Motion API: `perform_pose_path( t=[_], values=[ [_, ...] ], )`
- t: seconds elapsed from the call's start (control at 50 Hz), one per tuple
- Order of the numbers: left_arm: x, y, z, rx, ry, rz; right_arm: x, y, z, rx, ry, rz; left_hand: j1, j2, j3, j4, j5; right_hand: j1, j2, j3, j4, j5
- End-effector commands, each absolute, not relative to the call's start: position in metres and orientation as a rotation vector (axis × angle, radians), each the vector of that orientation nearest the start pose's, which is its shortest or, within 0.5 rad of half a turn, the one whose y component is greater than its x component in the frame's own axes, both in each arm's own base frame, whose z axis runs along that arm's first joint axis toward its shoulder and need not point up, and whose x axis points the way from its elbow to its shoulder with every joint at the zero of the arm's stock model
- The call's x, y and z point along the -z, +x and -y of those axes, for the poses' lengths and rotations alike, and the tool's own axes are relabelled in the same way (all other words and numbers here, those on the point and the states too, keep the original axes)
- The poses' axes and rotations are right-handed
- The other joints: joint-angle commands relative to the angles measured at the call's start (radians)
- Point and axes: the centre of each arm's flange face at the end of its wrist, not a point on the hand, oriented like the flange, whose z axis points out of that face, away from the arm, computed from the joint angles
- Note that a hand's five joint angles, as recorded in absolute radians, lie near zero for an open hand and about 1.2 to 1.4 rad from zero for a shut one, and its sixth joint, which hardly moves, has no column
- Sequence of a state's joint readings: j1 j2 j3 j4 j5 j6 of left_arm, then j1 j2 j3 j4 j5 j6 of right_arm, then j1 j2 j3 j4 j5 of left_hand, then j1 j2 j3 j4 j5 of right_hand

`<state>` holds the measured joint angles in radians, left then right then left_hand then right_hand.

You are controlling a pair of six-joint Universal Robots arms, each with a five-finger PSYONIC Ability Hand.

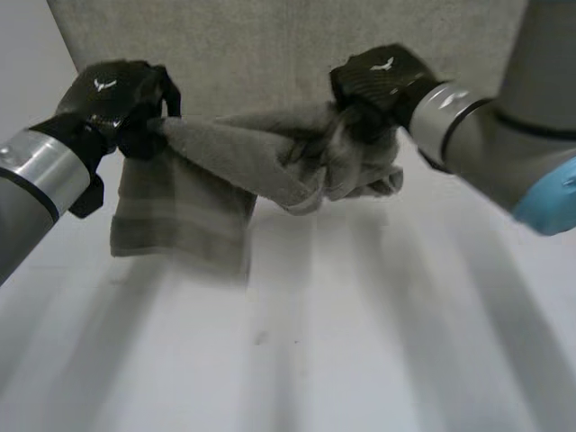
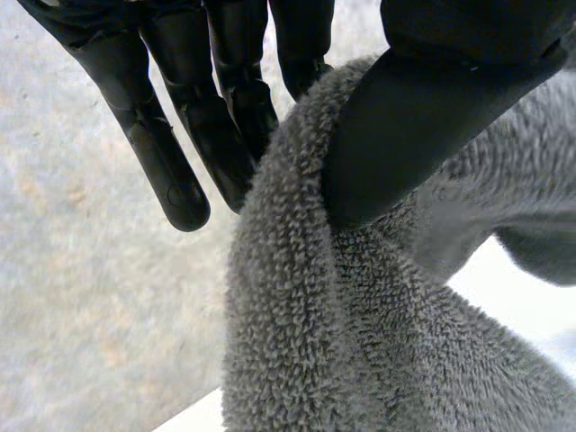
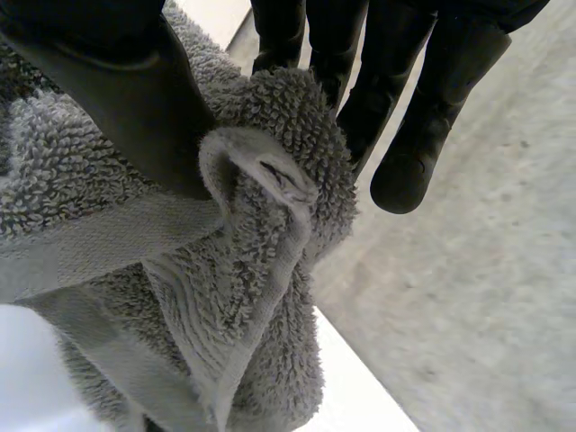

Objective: Fold the towel.

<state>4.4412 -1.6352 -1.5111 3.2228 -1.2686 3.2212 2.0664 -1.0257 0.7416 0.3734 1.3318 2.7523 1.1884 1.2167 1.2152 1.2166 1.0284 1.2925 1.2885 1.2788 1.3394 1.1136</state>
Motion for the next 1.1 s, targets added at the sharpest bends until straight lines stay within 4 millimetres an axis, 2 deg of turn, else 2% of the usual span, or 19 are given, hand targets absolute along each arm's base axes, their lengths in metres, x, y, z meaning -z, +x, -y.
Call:
perform_pose_path(
  t=[0.02, 0.04, 0.1, 0.14, 0.26, 0.38, 0.48, 0.52, 0.54, 0.58, 0.6, 0.62, 0.7, 0.74, 0.76, 0.8, 0.86, 0.9, 1.1],
  values=[
    [-0.309, -0.265, 0.231, 2.44, 0.941, -2.454, -0.355, 0.285, 0.272, 1.833, -1.189, -1.896, 0.208, 0.18, 0.181, 0.18, 0.193, 0.104, 0.108, 0.117, 0.057, 0.108],
    [-0.302, -0.27, 0.222, 2.397, 0.987, -2.503, -0.353, 0.278, 0.269, 1.786, -1.216, -1.915, 0.208, 0.18, 0.181, 0.18, 0.193, 0.104, 0.108, 0.117, 0.057, 0.108],
    [-0.296, -0.274, 0.213, 2.353, 1.03, -2.545, -0.35, 0.272, 0.267, 1.731, -1.247, -1.939, 0.208, 0.18, 0.181, 0.18, 0.193, 0.104, 0.108, 0.117, 0.057, 0.108],
    [-0.28, -0.281, 0.202, 2.252, 1.088, -2.633, -0.338, 0.259, 0.266, 1.637, -1.31, -2.006, 0.208, 0.18, 0.181, 0.18, 0.193, 0.104, 0.108, 0.117, 0.057, 0.108],
    [-0.265, -0.283, 0.203, 2.151, 1.095, -2.7, -0.322, 0.245, 0.268, 1.546, -1.386, -2.092, 0.208, 0.18, 0.181, 0.18, 0.193, 0.104, 0.108, 0.117, 0.057, 0.108],
    [-0.253, -0.29, 0.216, 2.089, 1.153, -2.678, -0.304, 0.237, 0.272, 1.47, -1.403, -2.142, 0.208, 0.18, 0.181, 0.18, 0.193, 0.104, 0.108, 0.117, 0.057, 0.108],
    [-0.236, -0.3, 0.243, 2.03, 1.163, -2.617, -0.285, 0.232, 0.295, 1.473, -1.359, -2.18, 0.208, 0.18, 0.181, 0.18, 0.193, 0.104, 0.108, 0.117, 0.057, 0.108],
    [-0.229, -0.303, 0.253, 2.016, 1.154, -2.609, -0.266, 0.233, 0.313, 1.48, -1.322, -2.196, 0.208, 0.18, 0.181, 0.18, 0.193, 0.104, 0.108, 0.117, 0.057, 0.108],
    [-0.229, -0.303, 0.253, 2.016, 1.153, -2.609, -0.266, 0.233, 0.313, 1.48, -1.322, -2.196, 0.208, 0.18, 0.181, 0.18, 0.193, 0.104, 0.108, 0.117, 0.057, 0.108],
    [-0.212, -0.31, 0.271, 1.974, 1.143, -2.609, -0.247, 0.235, 0.328, 1.477, -1.278, -2.213, 0.208, 0.18, 0.181, 0.18, 0.193, 0.104, 0.108, 0.117, 0.057, 0.108],
    [-0.212, -0.31, 0.271, 1.974, 1.143, -2.609, -0.247, 0.235, 0.328, 1.477, -1.278, -2.213, 0.208, 0.18, 0.181, 0.18, 0.193, 0.104, 0.108, 0.117, 0.057, 0.108],
    [-0.205, -0.313, 0.281, 1.966, 1.139, -2.602, -0.237, 0.236, 0.336, 1.485, -1.255, -2.221, 0.208, 0.18, 0.181, 0.18, 0.193, 0.104, 0.108, 0.117, 0.057, 0.108],
    [-0.194, -0.321, 0.298, 1.966, 1.153, -2.576, -0.22, 0.239, 0.353, 1.543, -1.219, -2.235, 0.208, 0.18, 0.181, 0.18, 0.193, 0.104, 0.108, 0.117, 0.057, 0.108],
    [-0.187, -0.329, 0.317, 1.997, 1.143, -2.534, -0.21, 0.24, 0.372, 1.66, -1.172, -2.245, 0.208, 0.18, 0.181, 0.18, 0.193, 0.104, 0.108, 0.117, 0.057, 0.108],
    [-0.187, -0.329, 0.317, 1.998, 1.143, -2.534, -0.21, 0.24, 0.372, 1.661, -1.172, -2.245, 0.208, 0.18, 0.181, 0.18, 0.193, 0.104, 0.108, 0.117, 0.057, 0.108],
    [-0.184, -0.335, 0.334, 2.035, 1.1, -2.492, -0.205, 0.241, 0.39, 1.802, -1.11, -2.227, 0.208, 0.18, 0.181, 0.18, 0.193, 0.104, 0.108, 0.117, 0.057, 0.108],
    [-0.182, -0.337, 0.342, 2.054, 1.082, -2.471, -0.204, 0.243, 0.397, 1.864, -1.079, -2.208, 0.208, 0.18, 0.181, 0.18, 0.193, 0.104, 0.108, 0.117, 0.057, 0.108],
    [-0.182, -0.343, 0.355, 2.105, 1.047, -2.423, -0.203, 0.249, 0.407, 1.964, -1.033, -2.151, 0.208, 0.18, 0.181, 0.18, 0.193, 0.104, 0.108, 0.117, 0.057, 0.108],
    [-0.17, -0.357, 0.385, 2.169, 1.115, -2.184, -0.189, 0.267, 0.42, 2.077, -0.995, -2.09, 0.208, 0.18, 0.181, 0.18, 0.193, 0.104, 0.108, 0.117, 0.057, 0.108]
  ],
)
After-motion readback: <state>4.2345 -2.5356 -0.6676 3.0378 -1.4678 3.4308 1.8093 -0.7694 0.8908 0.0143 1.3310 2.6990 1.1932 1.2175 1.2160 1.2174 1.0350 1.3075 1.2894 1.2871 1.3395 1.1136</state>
